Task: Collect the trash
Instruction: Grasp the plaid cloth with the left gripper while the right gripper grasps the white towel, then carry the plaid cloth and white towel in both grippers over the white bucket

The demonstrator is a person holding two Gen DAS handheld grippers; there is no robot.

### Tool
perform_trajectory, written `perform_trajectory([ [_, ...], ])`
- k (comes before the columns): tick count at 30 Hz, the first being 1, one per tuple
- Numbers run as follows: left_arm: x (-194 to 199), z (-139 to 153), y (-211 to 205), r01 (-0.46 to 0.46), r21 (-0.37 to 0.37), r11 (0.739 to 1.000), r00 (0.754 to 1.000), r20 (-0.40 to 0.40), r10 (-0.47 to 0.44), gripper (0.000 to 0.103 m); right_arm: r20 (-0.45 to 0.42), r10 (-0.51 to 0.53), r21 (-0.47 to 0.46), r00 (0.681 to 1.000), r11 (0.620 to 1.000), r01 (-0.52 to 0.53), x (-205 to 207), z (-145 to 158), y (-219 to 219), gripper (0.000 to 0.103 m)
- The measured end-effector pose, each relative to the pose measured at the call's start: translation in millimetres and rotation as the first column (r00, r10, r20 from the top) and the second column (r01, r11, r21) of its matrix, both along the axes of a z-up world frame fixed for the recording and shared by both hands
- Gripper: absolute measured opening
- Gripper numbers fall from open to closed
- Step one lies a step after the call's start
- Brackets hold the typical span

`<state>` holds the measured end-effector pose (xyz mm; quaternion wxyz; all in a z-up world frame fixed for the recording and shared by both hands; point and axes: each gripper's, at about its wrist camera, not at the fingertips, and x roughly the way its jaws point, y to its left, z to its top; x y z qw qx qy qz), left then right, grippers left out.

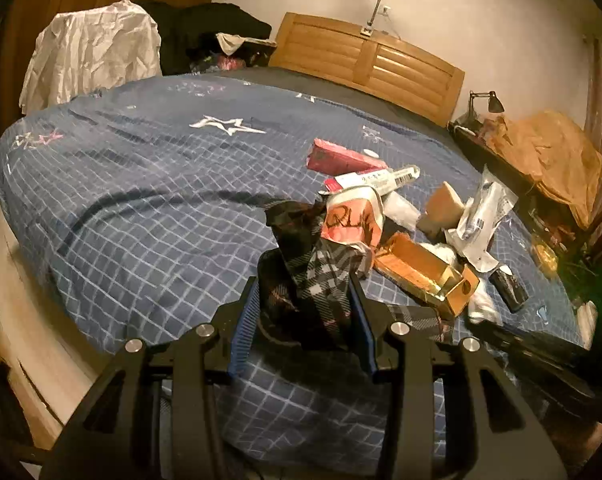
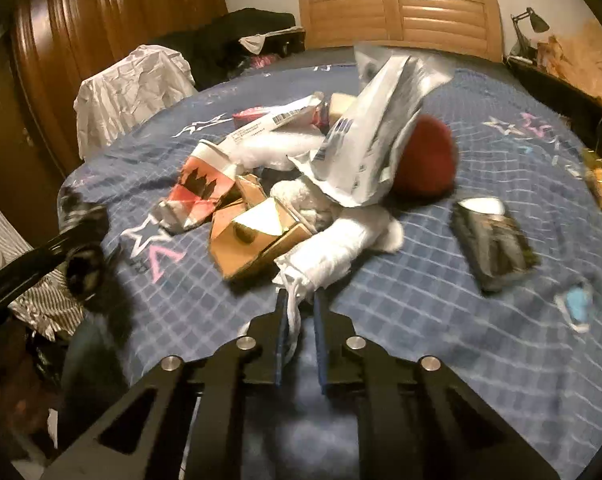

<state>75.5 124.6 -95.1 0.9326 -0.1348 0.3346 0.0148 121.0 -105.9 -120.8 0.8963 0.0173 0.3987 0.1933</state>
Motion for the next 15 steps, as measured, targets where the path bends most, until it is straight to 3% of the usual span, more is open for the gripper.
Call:
perform_trajectory([
  [7,-0.5,-4.5,-17.9,0.057,0.014,0.998,0.998,-0.007,-0.057,0.042,-0.046,-0.020,-0.039,0.999,0.999,0.018,-54.6,8.7,-48.2,0.013],
  [9,-0.8,-4.2,-19.4,0.061,0.018,0.998,0.998,-0.007,-0.061,0.042,-0.076,-0.047,-0.028,0.996,0.999,0.045,-56.9,3.2,-61.2,0.024],
  [11,-1.5,-2.7,-20.7,0.059,0.024,0.998,0.998,-0.004,-0.059,0.042,-0.063,-0.054,0.016,0.997,0.998,0.055,-60.2,7.1,-67.8,0.058],
  [13,-0.7,-1.5,-21.0,0.055,0.028,0.998,0.998,-0.002,-0.055,0.042,-0.026,-0.053,0.011,0.998,0.999,0.053,-67.6,18.4,-70.0,0.073],
  [15,-0.2,-1.6,-21.2,0.056,0.029,0.998,0.998,-0.004,-0.055,0.042,0.003,-0.043,-0.002,0.999,0.999,0.043,-72.8,27.2,-66.8,0.075],
])
